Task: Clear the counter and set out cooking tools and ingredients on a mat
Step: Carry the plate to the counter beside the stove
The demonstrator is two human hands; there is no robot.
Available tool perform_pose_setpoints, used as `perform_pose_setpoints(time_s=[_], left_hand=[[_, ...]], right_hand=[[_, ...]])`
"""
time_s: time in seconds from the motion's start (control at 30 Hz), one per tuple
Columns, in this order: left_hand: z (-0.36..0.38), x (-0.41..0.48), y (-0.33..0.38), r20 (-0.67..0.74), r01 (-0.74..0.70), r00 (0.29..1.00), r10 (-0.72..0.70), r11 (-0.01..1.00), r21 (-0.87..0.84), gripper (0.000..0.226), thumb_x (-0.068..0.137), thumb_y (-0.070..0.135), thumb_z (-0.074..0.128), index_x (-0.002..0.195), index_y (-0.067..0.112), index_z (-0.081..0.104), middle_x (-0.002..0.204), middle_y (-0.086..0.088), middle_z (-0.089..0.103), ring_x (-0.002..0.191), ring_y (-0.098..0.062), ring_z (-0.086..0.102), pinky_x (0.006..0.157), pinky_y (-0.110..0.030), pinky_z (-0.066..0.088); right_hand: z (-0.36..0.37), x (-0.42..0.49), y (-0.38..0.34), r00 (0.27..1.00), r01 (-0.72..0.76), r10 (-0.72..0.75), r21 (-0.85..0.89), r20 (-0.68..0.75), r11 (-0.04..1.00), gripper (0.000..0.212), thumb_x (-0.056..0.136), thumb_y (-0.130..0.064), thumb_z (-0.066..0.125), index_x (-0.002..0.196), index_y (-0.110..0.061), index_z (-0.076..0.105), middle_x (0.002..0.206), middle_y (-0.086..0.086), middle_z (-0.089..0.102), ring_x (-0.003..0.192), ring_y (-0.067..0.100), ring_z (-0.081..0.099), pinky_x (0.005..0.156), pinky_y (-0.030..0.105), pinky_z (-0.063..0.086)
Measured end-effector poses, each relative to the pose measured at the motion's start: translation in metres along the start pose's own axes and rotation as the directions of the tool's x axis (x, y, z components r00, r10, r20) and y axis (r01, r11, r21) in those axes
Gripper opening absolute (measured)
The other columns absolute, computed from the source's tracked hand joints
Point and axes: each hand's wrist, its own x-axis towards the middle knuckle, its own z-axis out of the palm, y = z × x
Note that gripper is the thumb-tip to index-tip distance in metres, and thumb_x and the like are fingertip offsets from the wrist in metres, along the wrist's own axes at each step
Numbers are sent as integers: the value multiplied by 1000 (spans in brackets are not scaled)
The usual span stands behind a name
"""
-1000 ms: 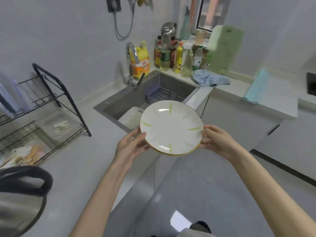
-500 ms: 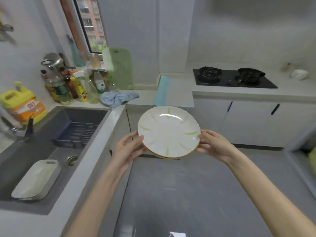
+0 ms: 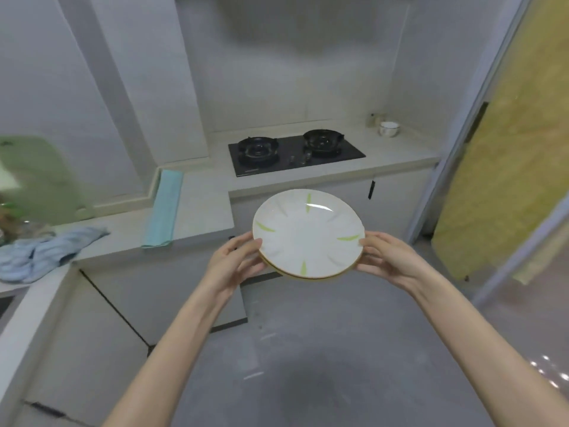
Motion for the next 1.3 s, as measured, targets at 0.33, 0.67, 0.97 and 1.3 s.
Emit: perform_pose_setpoints(time_s=[0.33, 0.67, 0.97, 1.3], left_hand=[[109, 163, 7, 174, 44, 983, -56, 996, 73, 34, 83, 5, 68, 116, 5, 61, 97, -8, 73, 83, -20, 72, 66, -28, 59], [216, 337, 22, 308, 63, 946, -103, 989, 135, 33, 84, 4, 64, 117, 6, 62, 88, -5, 75, 79, -18, 72, 65, -28, 59], [306, 458, 11, 321, 98, 935, -151, 980, 175, 25, 84, 5, 65, 109, 10, 66, 96, -9, 74, 83, -25, 72, 71, -30, 60], [419, 591, -20, 249, 163, 948, -199, 974, 157, 35, 85, 6, 65, 120, 10, 62, 99, -11, 73, 79, -22, 72, 63, -26, 58]], right_hand=[[-79, 114, -54, 983, 51, -40, 55, -179, 997, 18, 91, -3, 53, 108, -5, 60, 91, 12, 68, 67, 22, 71, 55, 29, 58], [-149, 248, -123, 956, 104, -78, 79, -283, 991, 29, 92, -4, 53, 122, -3, 56, 109, 18, 69, 87, 32, 71, 69, 36, 61], [-224, 364, -167, 941, 76, -32, 117, -337, 990, 27, 92, -2, 54, 118, -3, 57, 96, 12, 70, 72, 27, 72, 61, 35, 61], [-331, 518, -226, 964, 7, 21, 105, -264, 994, 20, 91, -1, 54, 111, -2, 57, 87, 11, 71, 67, 22, 73, 53, 30, 58]])
